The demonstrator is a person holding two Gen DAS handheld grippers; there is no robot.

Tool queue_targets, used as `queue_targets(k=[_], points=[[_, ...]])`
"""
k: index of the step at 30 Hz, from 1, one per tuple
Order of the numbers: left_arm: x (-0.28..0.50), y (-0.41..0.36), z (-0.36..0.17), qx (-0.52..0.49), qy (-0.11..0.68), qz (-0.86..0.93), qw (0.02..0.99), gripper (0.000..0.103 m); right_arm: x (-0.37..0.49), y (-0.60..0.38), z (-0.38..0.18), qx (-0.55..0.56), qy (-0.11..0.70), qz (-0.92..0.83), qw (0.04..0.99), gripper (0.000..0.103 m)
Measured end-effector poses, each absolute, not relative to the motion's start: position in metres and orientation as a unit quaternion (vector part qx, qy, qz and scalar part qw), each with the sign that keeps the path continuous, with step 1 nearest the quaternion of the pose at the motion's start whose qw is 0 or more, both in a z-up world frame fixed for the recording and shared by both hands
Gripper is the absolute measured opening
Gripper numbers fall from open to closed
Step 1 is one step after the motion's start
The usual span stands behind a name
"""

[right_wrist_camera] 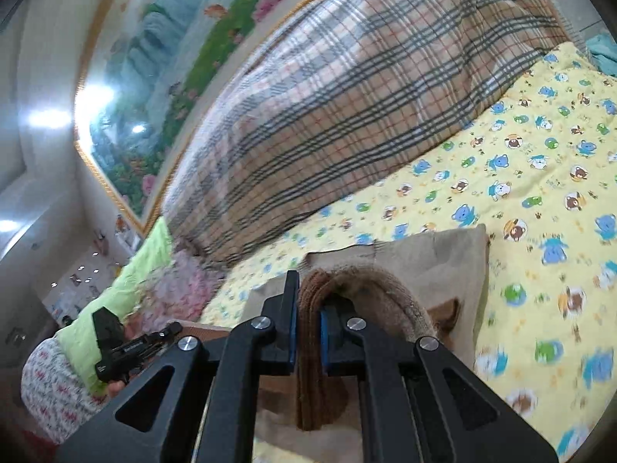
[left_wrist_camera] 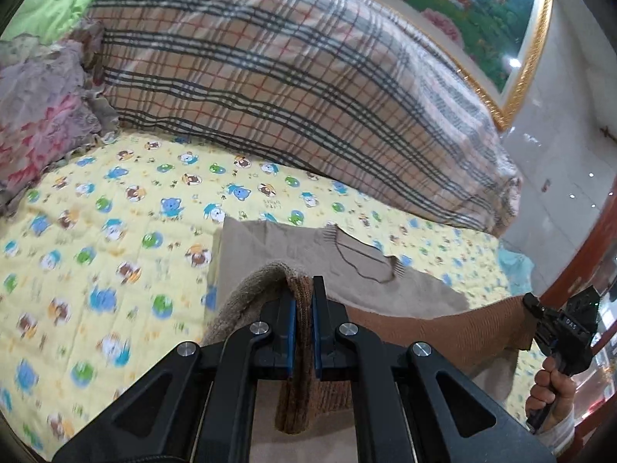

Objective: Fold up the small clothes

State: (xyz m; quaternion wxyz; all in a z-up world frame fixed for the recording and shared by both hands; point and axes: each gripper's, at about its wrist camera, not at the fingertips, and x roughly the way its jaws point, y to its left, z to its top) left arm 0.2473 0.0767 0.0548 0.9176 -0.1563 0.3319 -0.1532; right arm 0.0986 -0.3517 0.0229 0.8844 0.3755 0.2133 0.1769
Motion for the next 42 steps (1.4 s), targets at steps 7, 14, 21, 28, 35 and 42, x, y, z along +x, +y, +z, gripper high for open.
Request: queue_targets(k=[7, 14, 21, 28, 35, 42], points=[[0.316, 0.070, 0.023, -0.155, 0.358, -0.126, 0.912, 0.004, 0.155, -0.369, -0.010, 0.395, 0.251, 0.113, 0.876, 0.010], [0.362, 0.065, -0.029, -0.137, 0.409, -0.088, 0.898, 0.005, 0.198, -0.374, -0.058, 0.398, 0.320, 0.048, 0.858, 0.010], [0.367, 0.078, -0.030, -0.155, 0.415, -0.114, 0.889, 0.011, 0.204, -0.379, -0.069, 0.411, 0.336, 0.043, 0.846, 0.013], [0.329, 0.092, 0.004, -0.125, 0.390, -0.089, 0.908, 0.038, 0.173, -0.393, -0.042, 0.398, 0.303, -0.006, 0.866, 0.048], [0.264, 0.043, 0.018, -0.070, 0.405, -0.218, 0.885, 0.038, 0.138, -0.350, -0.015, 0.342, 0.296, 0.088, 0.888, 0.048], [0.263, -0.029, -0.023, -0.004, 0.468, -0.292, 0.834, 0.038, 0.159, -0.257, -0.028, 0.228, 0.388, 0.247, 0.858, 0.047]])
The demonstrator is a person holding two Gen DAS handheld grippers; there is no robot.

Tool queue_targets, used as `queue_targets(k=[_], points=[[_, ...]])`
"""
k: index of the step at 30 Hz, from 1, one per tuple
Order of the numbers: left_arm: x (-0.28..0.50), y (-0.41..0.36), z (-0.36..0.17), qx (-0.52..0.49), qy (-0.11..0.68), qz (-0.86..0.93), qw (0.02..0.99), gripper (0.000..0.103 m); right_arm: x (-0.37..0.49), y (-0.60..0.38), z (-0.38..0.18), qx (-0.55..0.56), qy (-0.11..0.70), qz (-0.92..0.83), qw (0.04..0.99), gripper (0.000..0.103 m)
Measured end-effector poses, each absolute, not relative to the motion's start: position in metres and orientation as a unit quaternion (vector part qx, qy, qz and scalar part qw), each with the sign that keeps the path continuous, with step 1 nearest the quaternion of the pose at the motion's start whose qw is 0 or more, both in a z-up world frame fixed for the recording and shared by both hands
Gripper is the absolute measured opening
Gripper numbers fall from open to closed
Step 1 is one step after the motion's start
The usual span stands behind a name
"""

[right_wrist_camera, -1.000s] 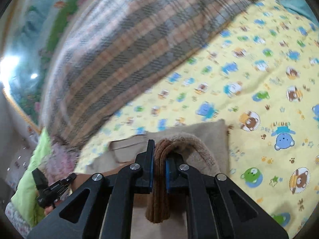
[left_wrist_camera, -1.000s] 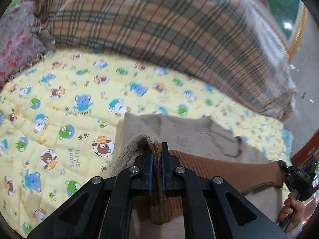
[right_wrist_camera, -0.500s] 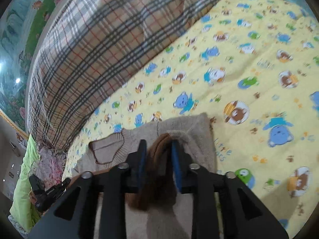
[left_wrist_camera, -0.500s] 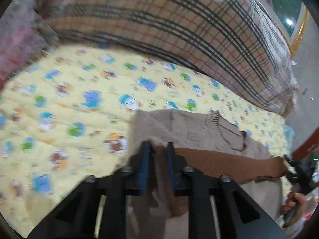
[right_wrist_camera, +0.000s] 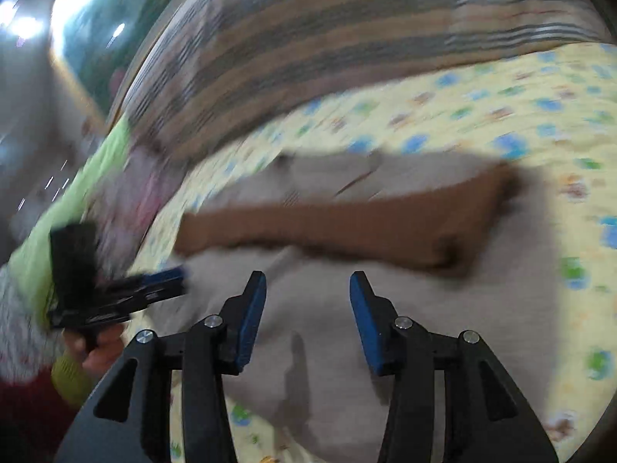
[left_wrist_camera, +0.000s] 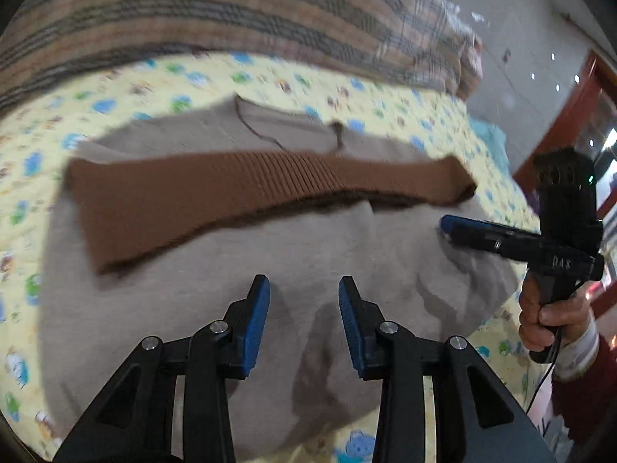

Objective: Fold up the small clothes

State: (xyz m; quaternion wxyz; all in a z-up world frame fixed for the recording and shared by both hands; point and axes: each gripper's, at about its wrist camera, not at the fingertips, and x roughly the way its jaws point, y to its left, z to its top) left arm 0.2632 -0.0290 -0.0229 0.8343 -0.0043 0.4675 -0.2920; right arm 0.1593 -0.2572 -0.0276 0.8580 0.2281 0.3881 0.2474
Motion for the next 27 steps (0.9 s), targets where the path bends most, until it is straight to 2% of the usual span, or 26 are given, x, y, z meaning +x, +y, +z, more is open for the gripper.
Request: queue_targets(k=[4, 8, 12, 16, 18, 22, 27], points=[[0.288, -0.039, -0.032, 0.021, 0.475, -0.279, 0.834, 0.038, 0.190, -0.243, -0.047, 0.185, 0.439, 0.244, 0.844, 0.046], [0.331, -0.030, -0.031, 0.020, 0.464, -0.228, 0.856, 0.038, 0.217, -0.252, -0.054, 0.138, 0.444, 0.158, 0.871, 0.044], [0.367, -0.018, -0.025, 0.007, 0.450, -0.172, 0.876, 0.036, 0.237, -0.282, -0.050, 0.160, 0.416, 0.077, 0.892, 0.044], [0.390, 0.014, -0.002, -0.051, 0.414, -0.115, 0.901, 0.038, 0.228, -0.336, -0.040, 0.255, 0.347, -0.023, 0.902, 0.044], [0.389, 0.030, 0.003, -0.080, 0.411, -0.108, 0.902, 0.038, 0.213, -0.354, -0.036, 0.296, 0.328, -0.031, 0.897, 0.044], [0.357, 0.047, 0.006, -0.108, 0.410, -0.113, 0.898, 0.039, 0.187, -0.353, -0.027, 0.299, 0.314, -0.017, 0.901, 0.046], [0.288, 0.038, -0.002, -0.091, 0.413, -0.132, 0.896, 0.041, 0.159, -0.317, -0.027, 0.296, 0.325, 0.045, 0.897, 0.046]])
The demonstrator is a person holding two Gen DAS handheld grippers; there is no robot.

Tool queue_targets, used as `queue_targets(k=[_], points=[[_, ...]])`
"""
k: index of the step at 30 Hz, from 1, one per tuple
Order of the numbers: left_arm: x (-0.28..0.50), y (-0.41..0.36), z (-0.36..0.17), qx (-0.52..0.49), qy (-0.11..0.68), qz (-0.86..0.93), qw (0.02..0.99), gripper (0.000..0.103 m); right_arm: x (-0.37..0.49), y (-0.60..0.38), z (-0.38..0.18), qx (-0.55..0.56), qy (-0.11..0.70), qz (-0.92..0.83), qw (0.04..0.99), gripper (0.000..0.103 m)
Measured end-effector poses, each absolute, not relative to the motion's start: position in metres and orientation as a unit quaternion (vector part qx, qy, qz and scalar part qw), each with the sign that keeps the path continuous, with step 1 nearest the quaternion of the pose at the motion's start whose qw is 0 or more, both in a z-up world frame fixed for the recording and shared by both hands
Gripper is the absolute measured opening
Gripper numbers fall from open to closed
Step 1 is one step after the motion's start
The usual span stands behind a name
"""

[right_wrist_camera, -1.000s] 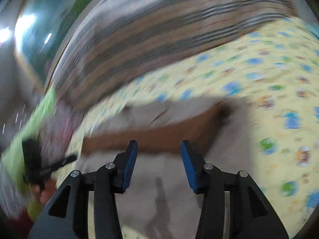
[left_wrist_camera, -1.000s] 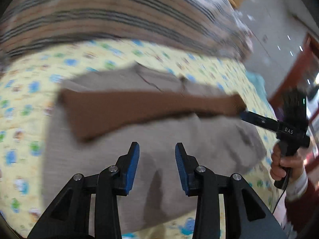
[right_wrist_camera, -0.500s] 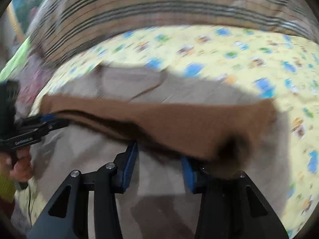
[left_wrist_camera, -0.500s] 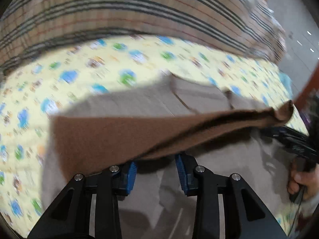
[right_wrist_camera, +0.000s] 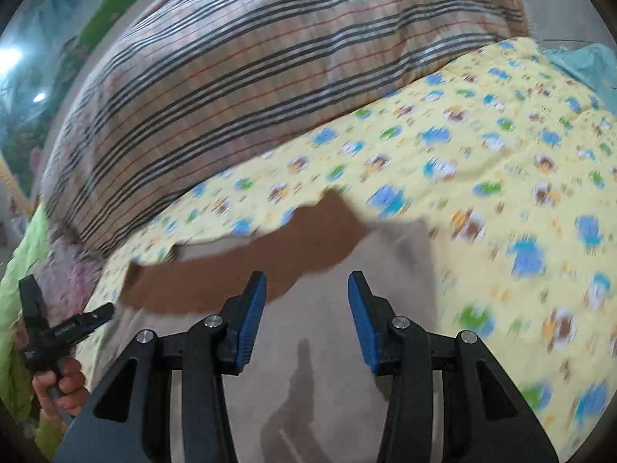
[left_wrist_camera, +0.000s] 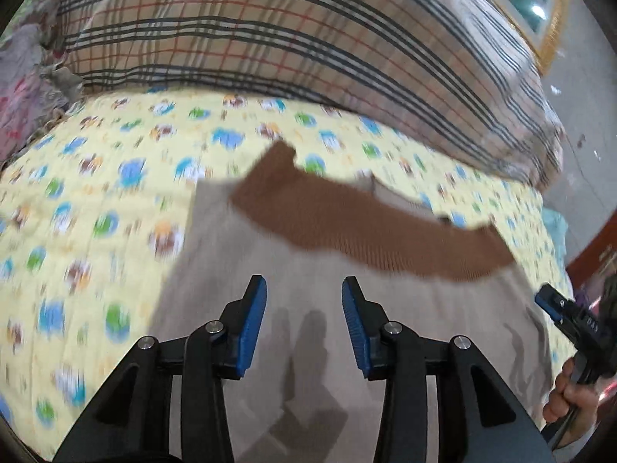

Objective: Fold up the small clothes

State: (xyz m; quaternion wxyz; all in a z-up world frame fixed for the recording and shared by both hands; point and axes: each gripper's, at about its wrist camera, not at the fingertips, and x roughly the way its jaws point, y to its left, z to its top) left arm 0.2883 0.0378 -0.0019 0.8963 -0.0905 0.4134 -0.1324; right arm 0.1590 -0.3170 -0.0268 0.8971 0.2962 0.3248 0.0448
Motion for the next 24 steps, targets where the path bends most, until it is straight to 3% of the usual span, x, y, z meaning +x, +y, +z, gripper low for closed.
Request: queue_targets(k=[9, 24], points=[[0.250, 0.048, -0.026, -0.062, 0.424, -0.102, 0.898, 0.047, 0.113, -0.283, -0.057, 0.260, 0.371, 0.056, 0.890, 0.046], [0.185, 0.088, -0.015, -0.127, 0.415, -0.047, 0.900, 0.049, 0.046, -0.330, -0.043, 0.304, 0.308, -0.022, 0.901, 0.046]])
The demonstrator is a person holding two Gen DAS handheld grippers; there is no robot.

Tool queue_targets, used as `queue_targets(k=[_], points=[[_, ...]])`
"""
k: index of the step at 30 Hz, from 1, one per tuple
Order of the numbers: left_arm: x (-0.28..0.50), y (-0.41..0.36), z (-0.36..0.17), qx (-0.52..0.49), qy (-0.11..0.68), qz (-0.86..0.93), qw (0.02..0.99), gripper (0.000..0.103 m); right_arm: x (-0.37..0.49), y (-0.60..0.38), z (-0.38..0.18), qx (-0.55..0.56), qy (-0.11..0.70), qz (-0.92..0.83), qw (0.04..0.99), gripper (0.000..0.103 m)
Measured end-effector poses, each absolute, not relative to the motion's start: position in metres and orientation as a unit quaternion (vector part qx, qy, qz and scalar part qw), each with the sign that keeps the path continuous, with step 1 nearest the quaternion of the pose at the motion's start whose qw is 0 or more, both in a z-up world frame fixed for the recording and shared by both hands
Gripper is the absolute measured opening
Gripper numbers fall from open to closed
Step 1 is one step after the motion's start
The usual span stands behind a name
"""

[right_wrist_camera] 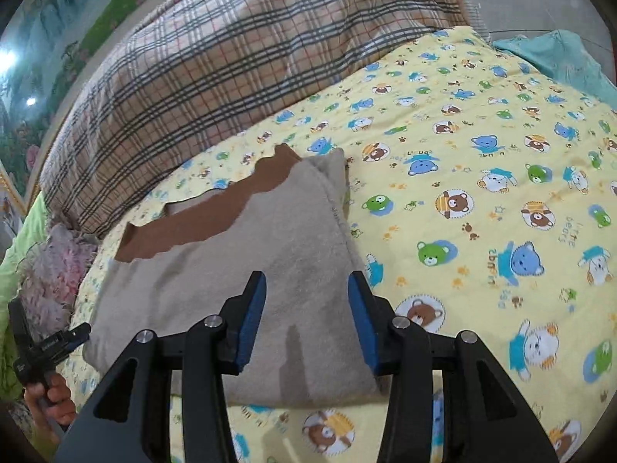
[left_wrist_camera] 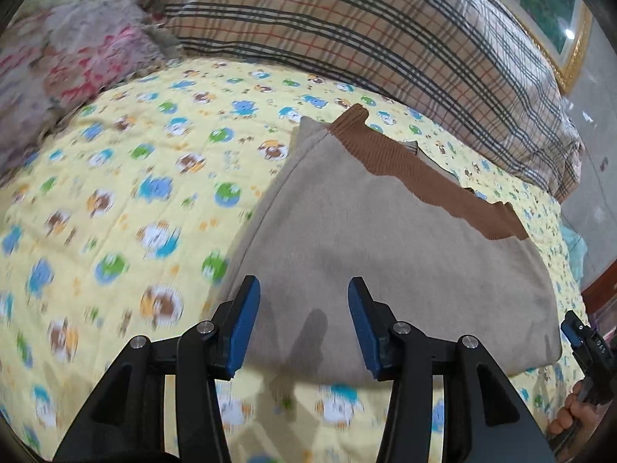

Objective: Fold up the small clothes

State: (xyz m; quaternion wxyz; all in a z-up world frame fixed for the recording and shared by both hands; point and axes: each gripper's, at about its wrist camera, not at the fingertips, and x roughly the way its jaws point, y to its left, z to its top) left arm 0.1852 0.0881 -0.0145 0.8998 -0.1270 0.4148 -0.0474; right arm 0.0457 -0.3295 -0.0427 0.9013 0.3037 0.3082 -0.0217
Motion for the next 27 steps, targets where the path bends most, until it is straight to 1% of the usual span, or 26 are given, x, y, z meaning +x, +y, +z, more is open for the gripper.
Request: queue_targets(k=[3, 13, 23, 27], points=[[0.162, 0.087, -0.015, -0.137, 0.416, -0.047, 0.898, 0.053, 0.039, -0.322, -0.044, 0.307, 0.305, -0.008, 0.901, 0.046], [0.134, 0.093, -0.030, -0.177, 0.442, -0.045, 0.878, 0.053, 0.028, -0.304, -0.044, 0.311, 0.299, 0.022, 0.902, 0.046], [0.153, 0.093, -0.047, -0.222, 0.457, -0.048, 0.860, 0.056, 0.029, -0.289, -0.049, 0.299, 0.289, 0.068, 0.907, 0.046], [0.168, 0.095, -0.054, -0.253, 0.455, -0.051, 0.852, 0.061, 0.031, -0.284, -0.053, 0.294, 0.290, 0.086, 0.907, 0.046]])
